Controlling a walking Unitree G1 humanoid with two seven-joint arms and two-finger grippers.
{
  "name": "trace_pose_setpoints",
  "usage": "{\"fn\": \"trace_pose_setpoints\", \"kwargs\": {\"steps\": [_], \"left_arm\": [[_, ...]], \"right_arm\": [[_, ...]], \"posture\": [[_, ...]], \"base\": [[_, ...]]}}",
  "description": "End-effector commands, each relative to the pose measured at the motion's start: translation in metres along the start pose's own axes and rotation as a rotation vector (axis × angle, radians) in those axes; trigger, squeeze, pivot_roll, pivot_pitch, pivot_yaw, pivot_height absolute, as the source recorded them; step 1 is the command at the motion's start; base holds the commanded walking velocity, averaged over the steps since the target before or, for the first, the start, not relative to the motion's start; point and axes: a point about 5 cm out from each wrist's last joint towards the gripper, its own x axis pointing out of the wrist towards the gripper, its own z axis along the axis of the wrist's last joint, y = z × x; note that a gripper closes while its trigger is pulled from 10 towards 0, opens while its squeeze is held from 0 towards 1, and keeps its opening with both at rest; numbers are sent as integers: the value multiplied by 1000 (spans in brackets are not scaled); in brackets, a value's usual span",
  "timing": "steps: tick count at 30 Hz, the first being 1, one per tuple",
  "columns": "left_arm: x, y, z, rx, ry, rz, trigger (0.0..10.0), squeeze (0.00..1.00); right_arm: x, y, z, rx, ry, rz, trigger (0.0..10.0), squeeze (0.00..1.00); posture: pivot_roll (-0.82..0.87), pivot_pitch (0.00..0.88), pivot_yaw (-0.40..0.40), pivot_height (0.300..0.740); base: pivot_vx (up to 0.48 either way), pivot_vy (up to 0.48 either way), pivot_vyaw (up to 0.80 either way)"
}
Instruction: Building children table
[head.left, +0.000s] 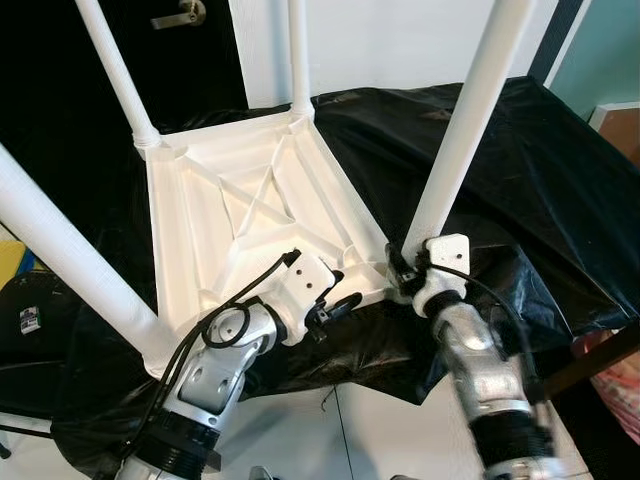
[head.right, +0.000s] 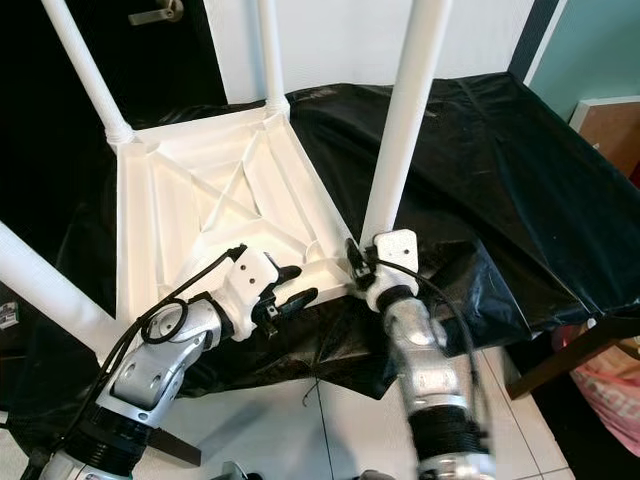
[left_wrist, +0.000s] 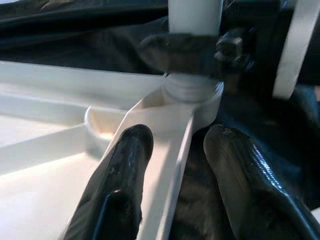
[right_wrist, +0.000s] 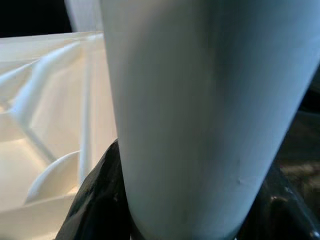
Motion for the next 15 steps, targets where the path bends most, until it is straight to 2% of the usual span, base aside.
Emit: {"fn": "trace_pose_setpoints", "kwargs": {"steps": [1, 15], "left_arm": [[1, 1, -3, -11, 14, 14, 10000, 0], [4, 4, 1, -9, -1, 26, 10000, 0]], "right_arm": [[-12, 9, -28, 22, 150, -2, 10000, 0], [-8, 8, -14, -12, 79, 23, 10000, 0]], "posture": [[-23, 129, 2, 740], [-37, 123, 10, 740]], "base": [[0, 0, 0], [0, 0, 0]]}}
